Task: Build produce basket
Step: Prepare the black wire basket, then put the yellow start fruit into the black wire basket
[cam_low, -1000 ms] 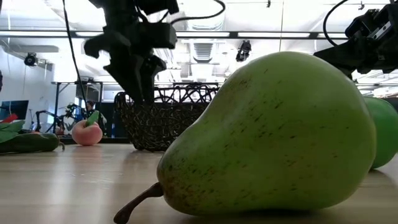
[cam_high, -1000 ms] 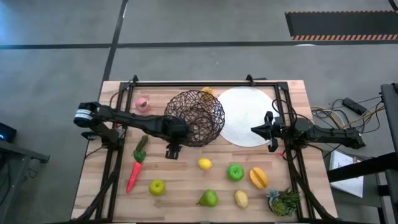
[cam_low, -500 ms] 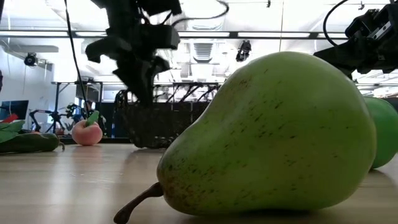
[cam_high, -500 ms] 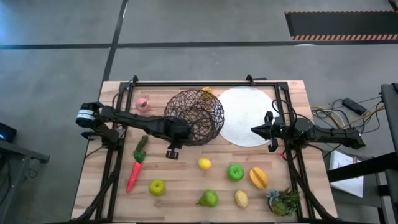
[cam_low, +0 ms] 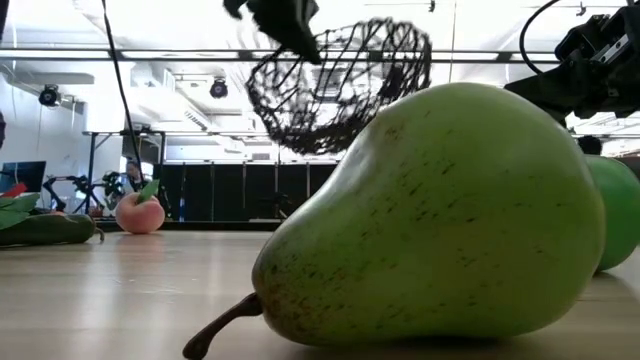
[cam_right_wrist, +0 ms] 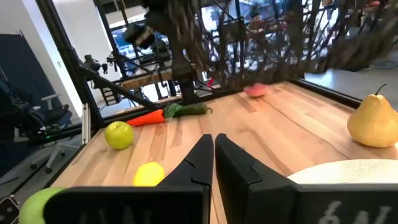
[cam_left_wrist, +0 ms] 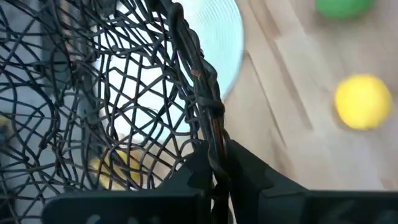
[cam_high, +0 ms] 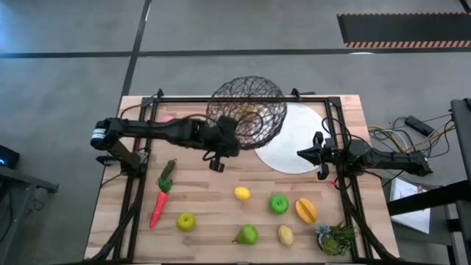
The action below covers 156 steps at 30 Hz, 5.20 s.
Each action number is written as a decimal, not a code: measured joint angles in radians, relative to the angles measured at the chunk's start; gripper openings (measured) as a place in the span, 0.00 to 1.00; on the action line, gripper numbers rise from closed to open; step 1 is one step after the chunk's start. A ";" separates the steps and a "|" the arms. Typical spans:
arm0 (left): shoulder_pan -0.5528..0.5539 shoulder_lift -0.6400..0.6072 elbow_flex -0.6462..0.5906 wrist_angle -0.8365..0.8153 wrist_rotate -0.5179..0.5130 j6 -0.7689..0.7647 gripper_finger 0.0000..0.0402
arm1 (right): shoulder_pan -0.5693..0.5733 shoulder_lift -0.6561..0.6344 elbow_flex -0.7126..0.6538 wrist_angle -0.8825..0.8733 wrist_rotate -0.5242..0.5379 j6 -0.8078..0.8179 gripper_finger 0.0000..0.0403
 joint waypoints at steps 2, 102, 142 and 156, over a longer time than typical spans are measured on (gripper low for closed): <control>0.011 0.021 0.047 0.011 0.002 0.045 0.03 | 0.000 0.000 0.000 0.000 0.000 0.000 0.02; 0.206 0.463 0.496 0.065 0.243 0.236 0.69 | 0.000 0.014 0.000 0.008 0.004 -0.066 0.02; -0.090 -0.443 -1.180 1.436 -0.123 -0.534 0.62 | 0.217 0.297 0.109 0.615 0.011 -0.045 0.02; -0.095 -0.371 -1.179 1.437 -0.120 -0.555 0.62 | 0.560 0.751 0.727 -0.388 0.473 0.319 0.02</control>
